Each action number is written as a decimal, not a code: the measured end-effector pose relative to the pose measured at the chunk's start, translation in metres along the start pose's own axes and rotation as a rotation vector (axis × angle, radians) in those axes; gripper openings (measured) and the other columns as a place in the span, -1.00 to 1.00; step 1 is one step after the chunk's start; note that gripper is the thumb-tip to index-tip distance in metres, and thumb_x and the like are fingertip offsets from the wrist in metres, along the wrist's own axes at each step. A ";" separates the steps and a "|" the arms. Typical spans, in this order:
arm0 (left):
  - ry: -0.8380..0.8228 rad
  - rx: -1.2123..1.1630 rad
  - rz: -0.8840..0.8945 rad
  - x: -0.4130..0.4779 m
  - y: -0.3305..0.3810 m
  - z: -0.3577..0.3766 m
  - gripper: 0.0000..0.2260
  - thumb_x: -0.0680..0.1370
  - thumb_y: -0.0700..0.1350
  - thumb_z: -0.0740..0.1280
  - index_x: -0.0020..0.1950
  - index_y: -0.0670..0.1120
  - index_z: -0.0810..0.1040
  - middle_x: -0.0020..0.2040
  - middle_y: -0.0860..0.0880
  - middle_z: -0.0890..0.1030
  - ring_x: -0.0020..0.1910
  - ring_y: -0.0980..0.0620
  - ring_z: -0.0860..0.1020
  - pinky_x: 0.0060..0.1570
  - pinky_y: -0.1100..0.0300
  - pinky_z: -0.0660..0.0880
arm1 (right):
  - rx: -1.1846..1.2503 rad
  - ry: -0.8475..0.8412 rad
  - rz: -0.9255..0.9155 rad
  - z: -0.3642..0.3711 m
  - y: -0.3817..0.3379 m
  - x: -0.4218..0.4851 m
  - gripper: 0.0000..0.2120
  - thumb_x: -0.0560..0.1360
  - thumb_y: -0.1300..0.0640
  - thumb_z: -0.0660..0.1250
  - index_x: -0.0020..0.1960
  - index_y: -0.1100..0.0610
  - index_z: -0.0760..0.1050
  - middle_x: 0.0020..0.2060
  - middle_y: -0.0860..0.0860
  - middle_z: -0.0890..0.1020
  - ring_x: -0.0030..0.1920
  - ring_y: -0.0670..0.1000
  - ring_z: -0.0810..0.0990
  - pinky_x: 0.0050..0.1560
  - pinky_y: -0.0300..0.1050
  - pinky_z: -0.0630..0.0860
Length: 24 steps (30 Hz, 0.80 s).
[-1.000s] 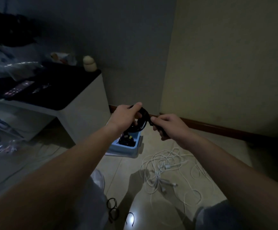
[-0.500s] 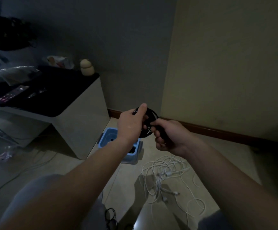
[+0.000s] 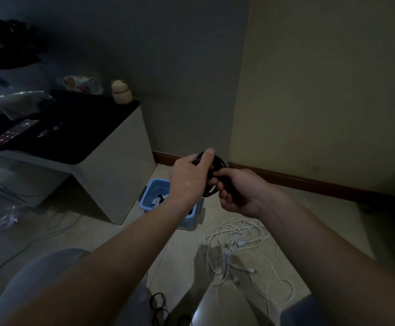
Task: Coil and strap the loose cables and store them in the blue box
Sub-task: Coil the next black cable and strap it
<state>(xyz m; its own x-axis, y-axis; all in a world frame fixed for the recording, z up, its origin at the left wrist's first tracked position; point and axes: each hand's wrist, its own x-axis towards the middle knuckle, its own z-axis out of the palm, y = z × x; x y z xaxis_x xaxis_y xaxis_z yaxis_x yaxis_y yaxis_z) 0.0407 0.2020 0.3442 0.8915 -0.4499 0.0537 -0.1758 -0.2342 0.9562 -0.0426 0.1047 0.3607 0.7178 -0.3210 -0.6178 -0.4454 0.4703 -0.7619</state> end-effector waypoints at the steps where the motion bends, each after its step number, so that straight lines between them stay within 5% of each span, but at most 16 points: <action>1: -0.019 -0.011 0.005 -0.002 -0.001 0.001 -0.59 0.59 0.14 0.31 -0.30 -0.13 0.61 -0.47 -0.04 0.60 -0.48 0.08 0.55 -0.45 0.23 0.45 | 0.018 0.008 -0.013 0.000 0.000 0.000 -0.71 0.59 0.09 0.30 -0.29 0.11 0.55 -0.53 -0.07 0.50 -0.59 -0.14 0.41 -0.53 -0.30 0.43; 4: -0.031 -0.012 0.033 -0.006 -0.003 0.004 -0.59 0.60 0.10 0.31 -0.37 -0.08 0.57 -0.45 -0.09 0.60 -0.49 0.10 0.51 -0.49 0.29 0.40 | 0.086 0.013 -0.039 0.001 0.001 -0.001 -0.74 0.61 0.10 0.31 -0.24 0.13 0.55 -0.50 -0.04 0.54 -0.57 -0.11 0.46 -0.53 -0.27 0.45; 9: 0.007 0.029 0.071 -0.005 -0.002 0.001 -0.60 0.60 0.10 0.32 -0.32 -0.13 0.61 -0.39 -0.10 0.63 -0.44 0.08 0.54 -0.40 0.11 0.44 | 0.205 -0.037 -0.069 0.001 0.004 -0.003 -0.83 0.60 0.16 0.32 -0.16 0.15 0.55 -0.44 -0.03 0.58 -0.51 -0.10 0.52 -0.49 -0.23 0.50; 13: 0.044 0.143 0.182 -0.006 -0.005 0.000 -0.64 0.59 0.12 0.33 -0.34 -0.05 0.59 -0.39 0.00 0.60 -0.41 0.20 0.53 -0.44 0.35 0.37 | 0.298 -0.078 -0.043 -0.001 0.004 -0.004 -0.83 0.58 0.22 0.26 -0.18 0.16 0.51 -0.44 -0.03 0.56 -0.52 -0.08 0.50 -0.50 -0.24 0.48; 17: 0.063 0.311 0.379 -0.006 -0.008 -0.001 -0.67 0.54 0.22 0.26 -0.16 0.01 0.65 -0.16 0.09 0.59 -0.19 0.19 0.53 -0.20 0.41 0.38 | 0.413 -0.114 0.008 -0.005 0.003 -0.004 -0.75 0.55 0.21 0.19 -0.28 0.17 0.48 -0.47 -0.01 0.51 -0.54 -0.08 0.46 -0.52 -0.26 0.45; 20: 0.066 0.356 0.496 -0.006 -0.010 -0.002 -0.60 0.53 0.22 0.27 -0.03 -0.08 0.70 -0.07 0.06 0.59 -0.14 0.20 0.52 -0.11 0.49 0.35 | 0.484 -0.151 0.014 -0.009 0.001 -0.002 -0.75 0.56 0.07 0.18 -0.28 0.07 0.37 -0.47 -0.03 0.40 -0.53 -0.08 0.31 -0.55 -0.28 0.33; 24: 0.042 0.408 0.650 -0.007 -0.012 -0.005 -0.60 0.54 0.17 0.29 -0.01 -0.14 0.69 -0.01 0.01 0.59 -0.11 0.21 0.51 -0.04 0.45 0.40 | 0.411 -0.117 0.031 -0.009 -0.001 -0.002 -0.49 0.47 -0.23 0.41 -0.50 0.06 0.42 -0.55 -0.06 0.36 -0.60 -0.12 0.30 -0.62 -0.30 0.29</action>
<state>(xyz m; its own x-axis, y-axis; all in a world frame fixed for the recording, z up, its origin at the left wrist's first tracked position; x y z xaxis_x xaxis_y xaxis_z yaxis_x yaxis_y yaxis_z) 0.0385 0.2120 0.3336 0.5696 -0.5748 0.5875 -0.8031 -0.2370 0.5467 -0.0485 0.0970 0.3611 0.7740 -0.2170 -0.5948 -0.2347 0.7743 -0.5877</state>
